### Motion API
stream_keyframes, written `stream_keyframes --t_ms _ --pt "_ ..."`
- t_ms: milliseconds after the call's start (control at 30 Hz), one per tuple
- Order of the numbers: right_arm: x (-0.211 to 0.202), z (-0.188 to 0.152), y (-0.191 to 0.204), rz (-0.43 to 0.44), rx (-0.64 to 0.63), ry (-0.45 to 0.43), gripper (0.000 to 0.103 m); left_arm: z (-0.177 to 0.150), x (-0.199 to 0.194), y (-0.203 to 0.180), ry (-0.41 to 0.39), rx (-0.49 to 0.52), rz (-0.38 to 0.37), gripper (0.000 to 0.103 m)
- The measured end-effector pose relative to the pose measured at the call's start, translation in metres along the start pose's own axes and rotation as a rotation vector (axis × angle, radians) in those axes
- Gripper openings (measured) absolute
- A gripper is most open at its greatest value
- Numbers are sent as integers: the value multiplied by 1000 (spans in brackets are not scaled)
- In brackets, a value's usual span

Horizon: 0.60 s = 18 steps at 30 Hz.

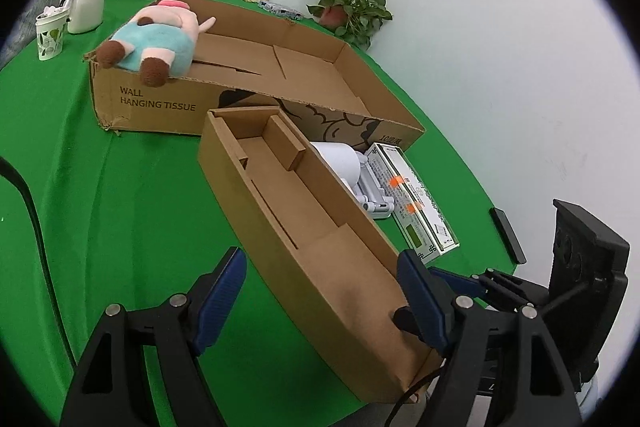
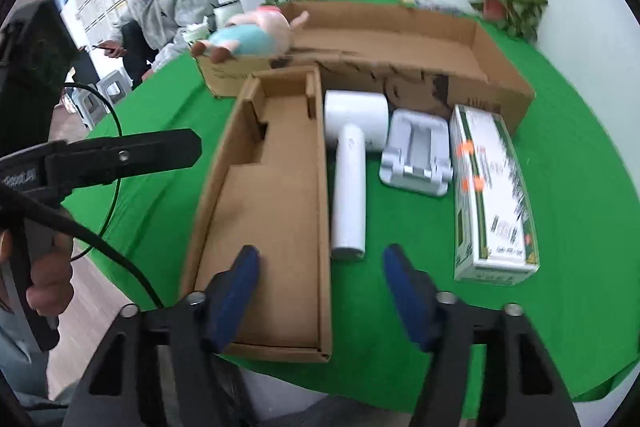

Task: Organize objects
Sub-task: 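Close both grippers on the side wall of the cardboard insert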

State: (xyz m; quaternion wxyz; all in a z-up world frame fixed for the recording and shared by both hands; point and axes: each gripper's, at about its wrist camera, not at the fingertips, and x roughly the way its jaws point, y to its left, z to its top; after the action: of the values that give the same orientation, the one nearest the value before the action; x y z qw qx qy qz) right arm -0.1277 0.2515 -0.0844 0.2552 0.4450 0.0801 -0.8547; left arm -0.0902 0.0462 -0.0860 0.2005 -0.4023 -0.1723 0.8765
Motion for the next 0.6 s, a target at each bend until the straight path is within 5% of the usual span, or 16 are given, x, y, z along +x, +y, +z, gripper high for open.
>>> stream_keyframes --t_ms 100,233,367,500,600 --pt "8 -1 -11 99 93 33 39 -2 7 1 9 -7 -2 66" --pt "16 -1 4 149 112 54 38 -5 3 8 8 5 36 55" --pt "20 2 30 204 82 75 40 3 -12 29 -1 -30 29 55" --pt "23 15 42 95 46 24 50 16 -10 42 -8 -30 76 55" --pt "34 32 47 24 26 10 50 24 5 42 22 2 108 37"
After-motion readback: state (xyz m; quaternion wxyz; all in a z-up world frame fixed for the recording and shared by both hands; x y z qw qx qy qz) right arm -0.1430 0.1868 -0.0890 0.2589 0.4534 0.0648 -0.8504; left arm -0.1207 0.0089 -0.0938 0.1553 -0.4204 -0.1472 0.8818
